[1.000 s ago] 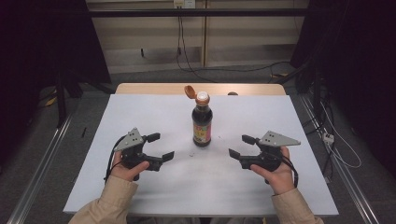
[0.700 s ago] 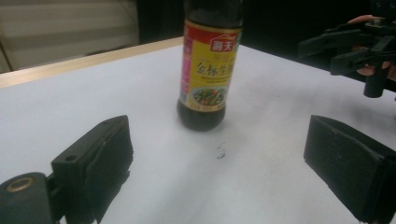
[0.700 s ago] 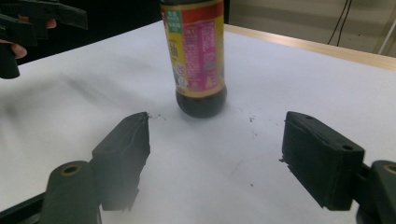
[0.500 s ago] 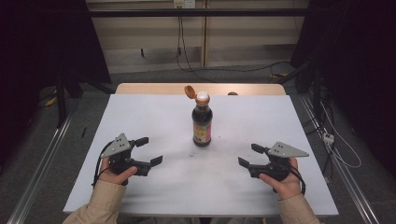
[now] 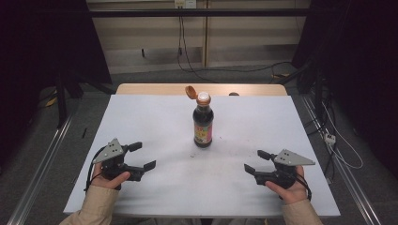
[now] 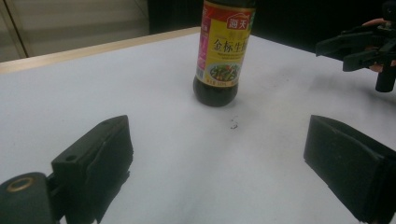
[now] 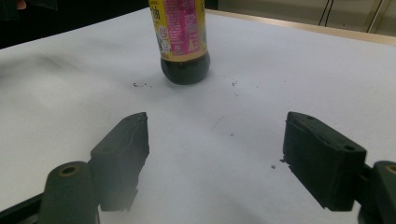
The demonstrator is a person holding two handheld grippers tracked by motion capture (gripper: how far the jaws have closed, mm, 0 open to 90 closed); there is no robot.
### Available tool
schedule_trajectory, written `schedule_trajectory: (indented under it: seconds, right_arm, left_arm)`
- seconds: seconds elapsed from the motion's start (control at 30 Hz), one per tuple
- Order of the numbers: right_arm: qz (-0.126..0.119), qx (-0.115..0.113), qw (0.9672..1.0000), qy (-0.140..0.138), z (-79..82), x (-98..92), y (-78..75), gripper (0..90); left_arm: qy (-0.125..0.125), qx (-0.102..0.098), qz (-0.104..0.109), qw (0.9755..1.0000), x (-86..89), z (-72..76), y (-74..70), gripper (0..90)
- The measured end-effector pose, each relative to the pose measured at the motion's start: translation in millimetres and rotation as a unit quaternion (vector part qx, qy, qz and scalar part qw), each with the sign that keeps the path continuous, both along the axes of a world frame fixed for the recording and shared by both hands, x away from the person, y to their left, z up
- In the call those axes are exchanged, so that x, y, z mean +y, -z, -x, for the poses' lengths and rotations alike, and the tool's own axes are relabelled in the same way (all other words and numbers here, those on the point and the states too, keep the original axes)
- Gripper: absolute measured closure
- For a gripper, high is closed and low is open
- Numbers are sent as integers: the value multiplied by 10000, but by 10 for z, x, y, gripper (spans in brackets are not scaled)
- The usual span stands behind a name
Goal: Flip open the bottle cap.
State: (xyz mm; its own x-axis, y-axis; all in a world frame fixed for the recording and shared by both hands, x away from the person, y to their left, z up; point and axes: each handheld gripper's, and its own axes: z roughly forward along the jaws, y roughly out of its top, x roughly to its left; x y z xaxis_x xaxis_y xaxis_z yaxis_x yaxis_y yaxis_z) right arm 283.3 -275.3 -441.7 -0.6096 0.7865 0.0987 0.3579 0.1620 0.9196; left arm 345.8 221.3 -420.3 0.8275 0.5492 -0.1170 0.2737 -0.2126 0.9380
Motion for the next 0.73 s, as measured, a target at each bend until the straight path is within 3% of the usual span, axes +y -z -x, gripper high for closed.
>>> schedule_trajectory:
  seconds: [0.57, 0.6, 0.73]
  right_arm:
    - [-35, 26, 10000, 62, 11, -54, 35, 225]
    - [-31, 27, 10000, 68, 9, -56, 36, 225]
    - [5, 56, 10000, 80, -2, -55, 46, 222]
  left_arm:
    - [-77, 28, -90, 9999, 62, -5, 72, 76]
    - [21, 54, -44, 10000, 71, -18, 77, 76]
    - [-80, 33, -86, 9999, 71, -16, 80, 76]
